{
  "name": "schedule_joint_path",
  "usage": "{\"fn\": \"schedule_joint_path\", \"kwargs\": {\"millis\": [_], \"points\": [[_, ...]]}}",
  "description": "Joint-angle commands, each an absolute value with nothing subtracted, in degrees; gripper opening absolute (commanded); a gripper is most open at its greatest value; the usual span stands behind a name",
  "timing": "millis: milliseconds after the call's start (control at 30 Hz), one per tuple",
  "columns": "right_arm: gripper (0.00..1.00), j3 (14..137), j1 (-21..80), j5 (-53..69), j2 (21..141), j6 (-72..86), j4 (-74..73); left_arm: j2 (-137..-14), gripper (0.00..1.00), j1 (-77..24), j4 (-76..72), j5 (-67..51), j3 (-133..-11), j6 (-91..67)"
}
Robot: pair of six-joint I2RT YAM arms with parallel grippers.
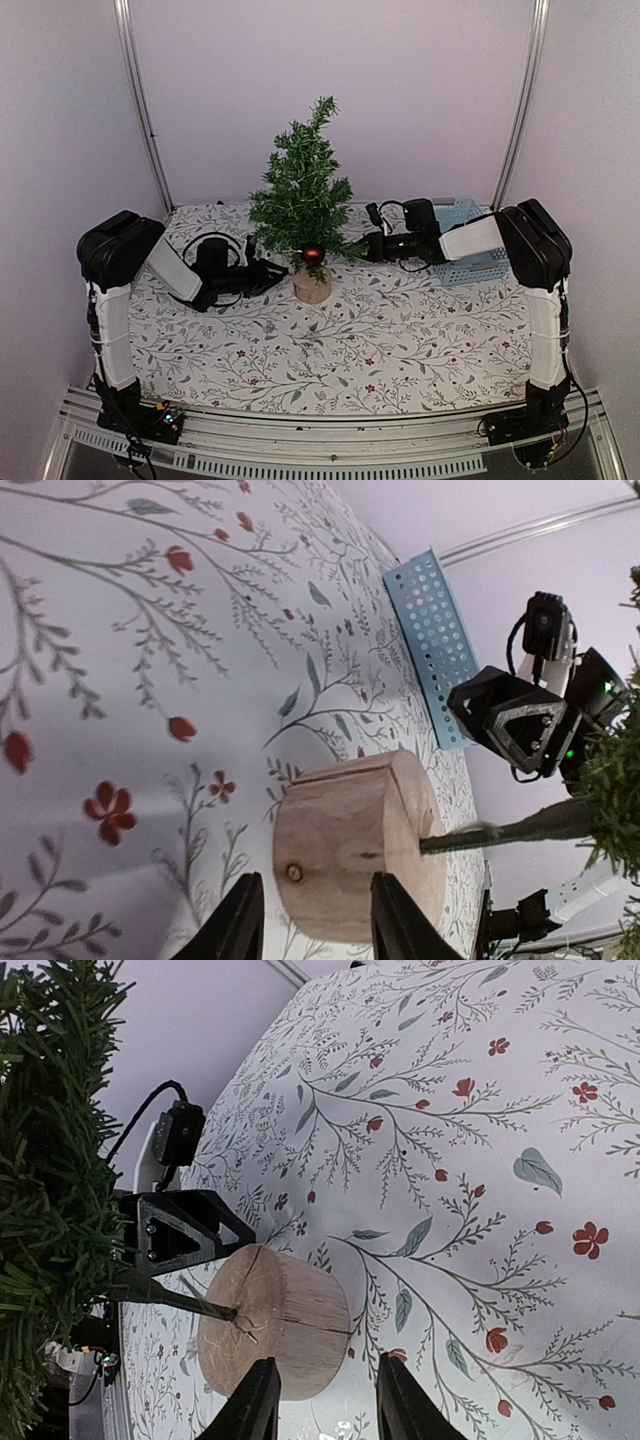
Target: Decorate the small christmas tree
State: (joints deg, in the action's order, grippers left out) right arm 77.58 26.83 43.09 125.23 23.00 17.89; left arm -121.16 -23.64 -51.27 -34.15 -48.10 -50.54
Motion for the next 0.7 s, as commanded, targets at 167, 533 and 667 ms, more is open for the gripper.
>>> {"fn": "schedule_joint_path", "kwargs": {"millis": [167,533,667], "points": [[0.36,72.0,22.2,35.8,110.8,20.8,16.3,-111.6,0.41,-18.8,-50.6,-33.6,-38.4,-49.1],[0.36,77.2,8.6,16.9,106.4,11.8,0.7,-103.0,0.45,-18.5,-45.5,-31.7,-36.1,-47.1],[0.37,81.7,7.9,5.7,110.7,5.6,-10.0,-100.3,0.45,-18.5,-42.2,-30.8,-36.0,-45.6]]}}
